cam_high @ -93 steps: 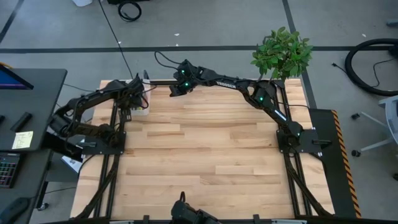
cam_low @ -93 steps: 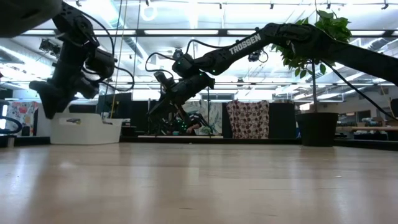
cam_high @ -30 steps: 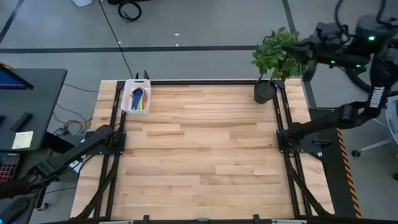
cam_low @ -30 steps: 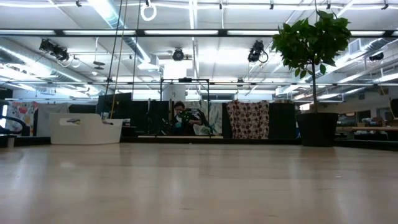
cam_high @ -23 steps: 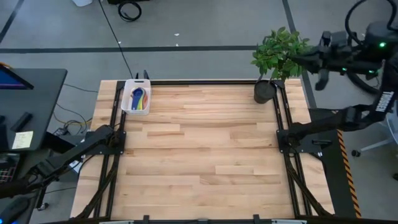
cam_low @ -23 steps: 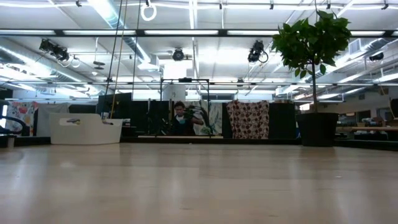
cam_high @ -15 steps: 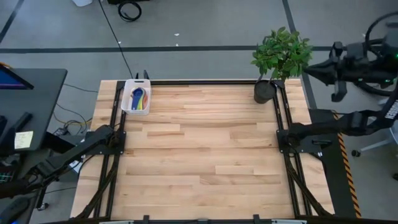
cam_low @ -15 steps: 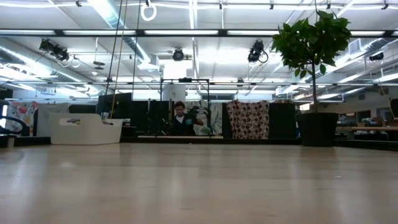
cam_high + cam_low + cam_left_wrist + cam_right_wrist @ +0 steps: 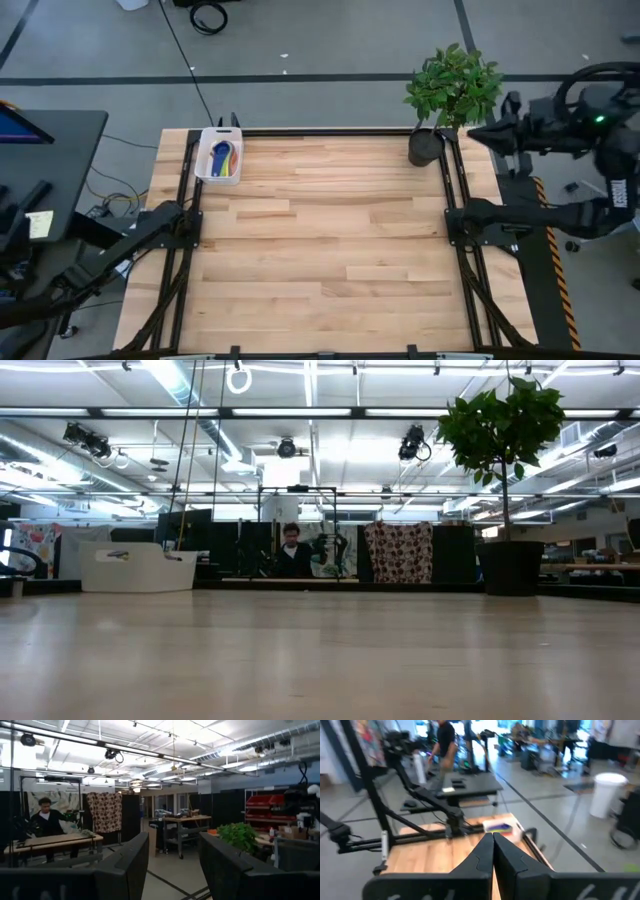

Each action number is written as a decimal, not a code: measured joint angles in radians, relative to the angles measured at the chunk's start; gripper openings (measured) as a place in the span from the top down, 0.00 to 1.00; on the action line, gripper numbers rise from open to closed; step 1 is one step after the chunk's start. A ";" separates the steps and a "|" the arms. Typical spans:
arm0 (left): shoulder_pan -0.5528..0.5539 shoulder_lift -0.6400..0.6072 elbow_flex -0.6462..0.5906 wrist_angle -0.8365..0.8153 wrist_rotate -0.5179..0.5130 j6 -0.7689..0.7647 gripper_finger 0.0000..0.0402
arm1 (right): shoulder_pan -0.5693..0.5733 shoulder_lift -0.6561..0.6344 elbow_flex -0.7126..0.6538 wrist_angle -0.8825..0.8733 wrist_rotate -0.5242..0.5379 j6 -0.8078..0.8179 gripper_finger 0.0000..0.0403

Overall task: Nest measuring cups in basket
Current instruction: Return to Home Position

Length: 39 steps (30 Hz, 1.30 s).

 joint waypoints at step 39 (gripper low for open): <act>0.138 -0.424 -1.316 0.677 0.133 -0.070 0.57 | 0.001 -0.101 -0.925 1.007 -0.176 0.140 0.97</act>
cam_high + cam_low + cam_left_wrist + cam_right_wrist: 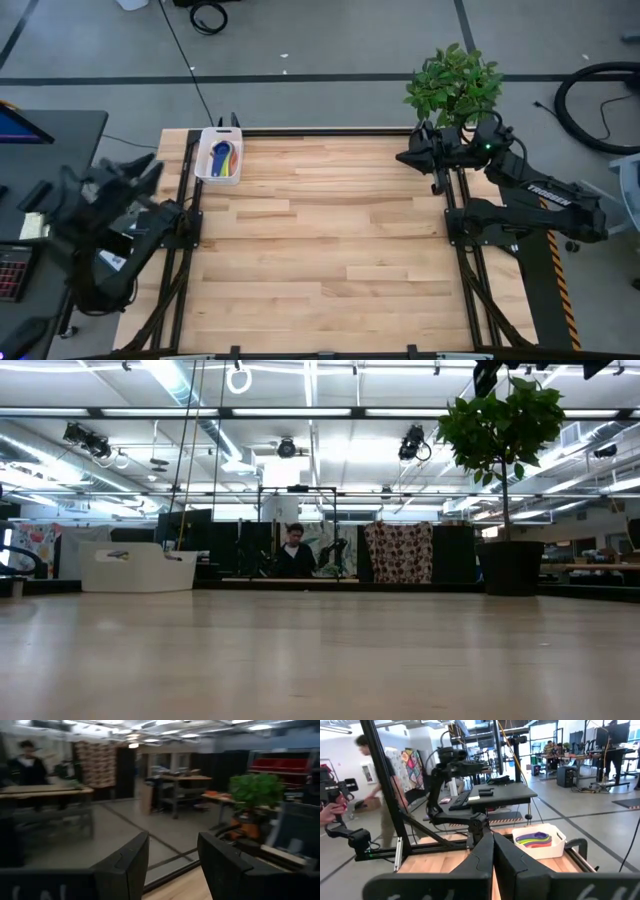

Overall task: Nest measuring cups in basket
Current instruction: Return to Home Position

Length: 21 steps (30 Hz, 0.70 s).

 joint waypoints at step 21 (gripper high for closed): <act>-0.002 0.000 -0.707 0.734 0.209 -0.147 0.57 | -0.001 0.226 0.000 0.115 -0.012 -0.189 0.97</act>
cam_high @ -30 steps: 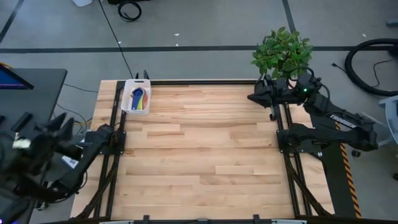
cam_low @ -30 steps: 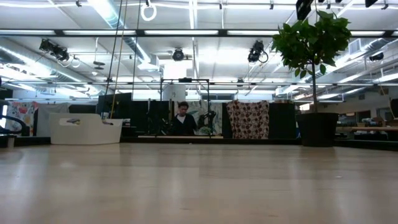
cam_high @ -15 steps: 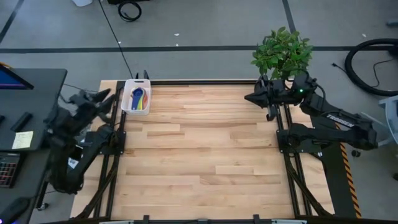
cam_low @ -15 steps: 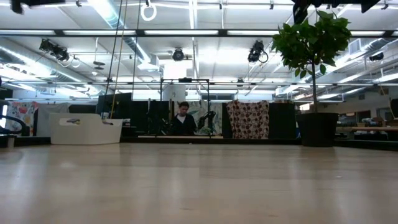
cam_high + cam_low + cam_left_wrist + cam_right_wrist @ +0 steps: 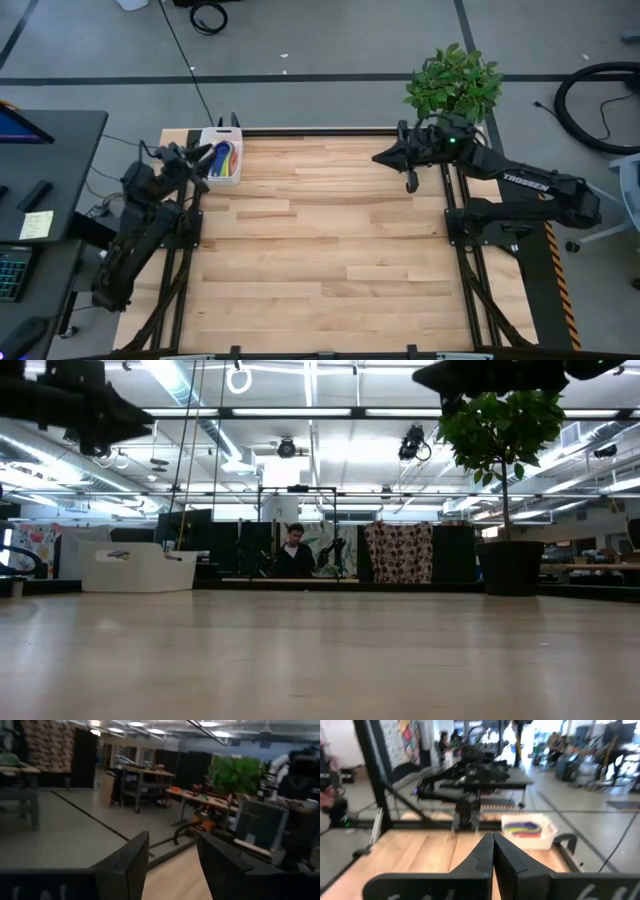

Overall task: Nest measuring cups in basket
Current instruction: Return to Home Position

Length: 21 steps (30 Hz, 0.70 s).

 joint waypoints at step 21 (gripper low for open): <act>0.000 0.000 -0.150 0.108 0.115 -0.003 0.57 | -0.136 -0.255 -0.387 0.281 -0.180 0.173 0.97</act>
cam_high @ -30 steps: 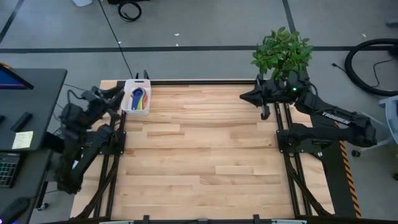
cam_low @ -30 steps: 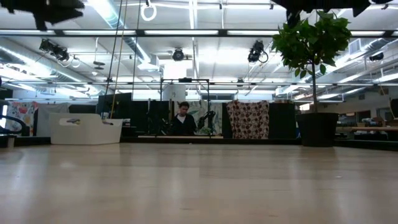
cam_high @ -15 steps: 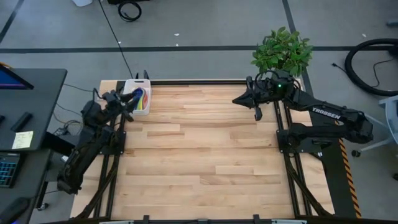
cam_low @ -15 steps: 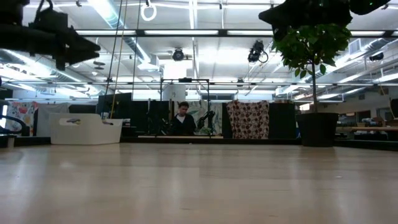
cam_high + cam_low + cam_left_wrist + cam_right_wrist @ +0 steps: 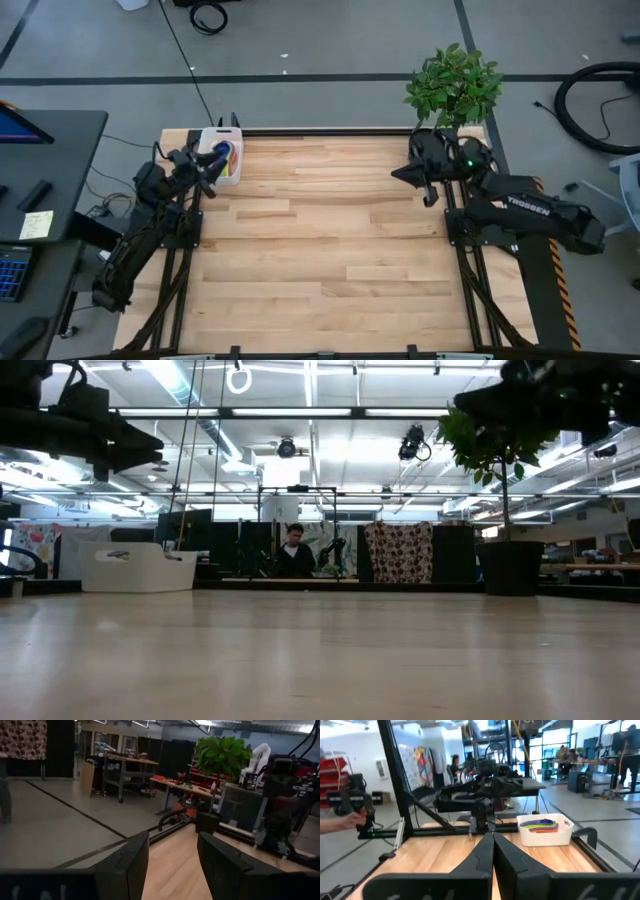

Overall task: Nest measuring cups in basket
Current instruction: Return to Home Position

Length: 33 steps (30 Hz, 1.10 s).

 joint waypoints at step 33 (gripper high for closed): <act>-0.007 0.010 -0.057 -0.159 0.047 0.186 0.57 | -0.001 -0.235 -0.342 0.105 0.095 0.031 0.97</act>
